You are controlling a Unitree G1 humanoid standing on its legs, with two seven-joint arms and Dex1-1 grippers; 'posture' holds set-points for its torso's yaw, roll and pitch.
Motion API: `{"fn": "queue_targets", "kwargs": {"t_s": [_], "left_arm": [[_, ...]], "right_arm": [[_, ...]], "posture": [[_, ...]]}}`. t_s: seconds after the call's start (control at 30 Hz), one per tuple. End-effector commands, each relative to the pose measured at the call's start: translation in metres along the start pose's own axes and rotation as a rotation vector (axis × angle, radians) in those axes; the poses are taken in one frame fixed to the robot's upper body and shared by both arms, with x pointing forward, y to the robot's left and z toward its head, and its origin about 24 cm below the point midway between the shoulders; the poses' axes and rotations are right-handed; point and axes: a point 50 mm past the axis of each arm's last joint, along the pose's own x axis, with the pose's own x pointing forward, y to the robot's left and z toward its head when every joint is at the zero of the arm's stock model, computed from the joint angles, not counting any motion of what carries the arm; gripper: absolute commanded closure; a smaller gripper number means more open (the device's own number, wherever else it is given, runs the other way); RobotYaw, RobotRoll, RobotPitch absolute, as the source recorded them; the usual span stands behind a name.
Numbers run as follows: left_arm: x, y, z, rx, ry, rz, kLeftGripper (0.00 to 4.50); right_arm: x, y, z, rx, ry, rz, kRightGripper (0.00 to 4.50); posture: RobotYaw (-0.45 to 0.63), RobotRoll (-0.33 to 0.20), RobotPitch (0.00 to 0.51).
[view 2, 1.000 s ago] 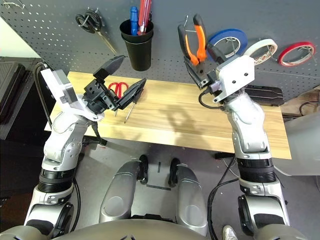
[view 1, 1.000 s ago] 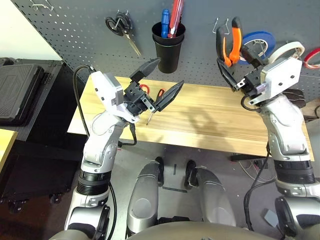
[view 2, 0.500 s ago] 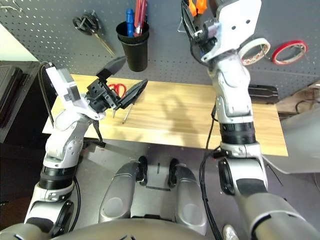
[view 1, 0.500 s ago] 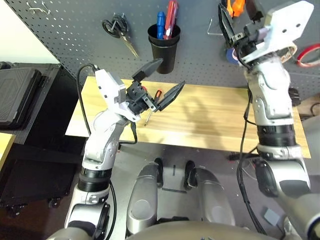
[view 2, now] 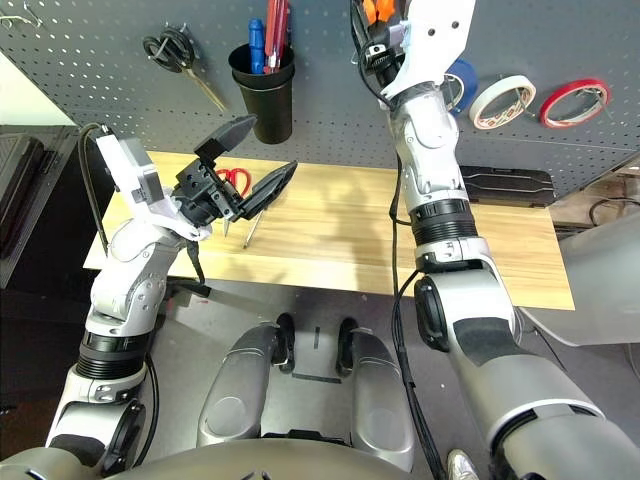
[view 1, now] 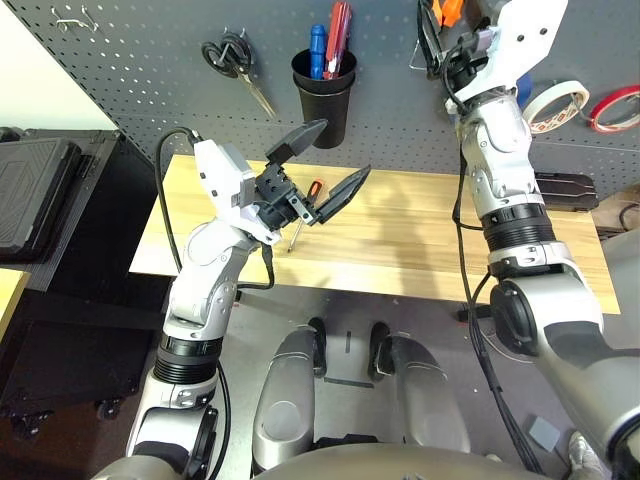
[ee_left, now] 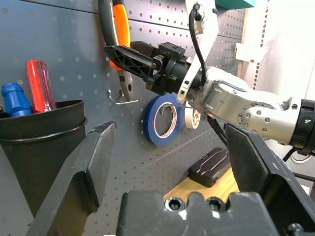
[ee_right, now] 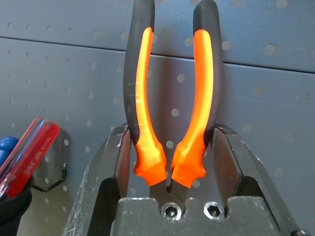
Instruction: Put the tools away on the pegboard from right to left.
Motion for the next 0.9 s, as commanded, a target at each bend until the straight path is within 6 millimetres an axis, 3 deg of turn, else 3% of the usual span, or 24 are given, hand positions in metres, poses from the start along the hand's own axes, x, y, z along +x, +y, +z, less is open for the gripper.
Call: {"fn": "queue_targets", "kwargs": {"t_s": [0.03,0.7,0.9], "left_arm": [[-0.001,-0.004,-0.001,0.011,0.009,-0.009,0.00],[0.000,-0.002,-0.003,0.030,0.019,-0.008,0.00],[0.001,-0.002,-0.004,0.035,0.021,-0.005,0.00]], "right_arm": [[-0.007,0.004,-0.016,0.009,0.044,0.016,1.93],[-0.008,-0.007,-0.026,-0.016,0.061,-0.092,1.93],[-0.018,-0.002,-0.040,-0.020,0.137,-0.056,1.93]], "posture": [[0.19,0.000,0.239],[0.20,0.000,0.226],[0.20,0.000,0.226]]}}
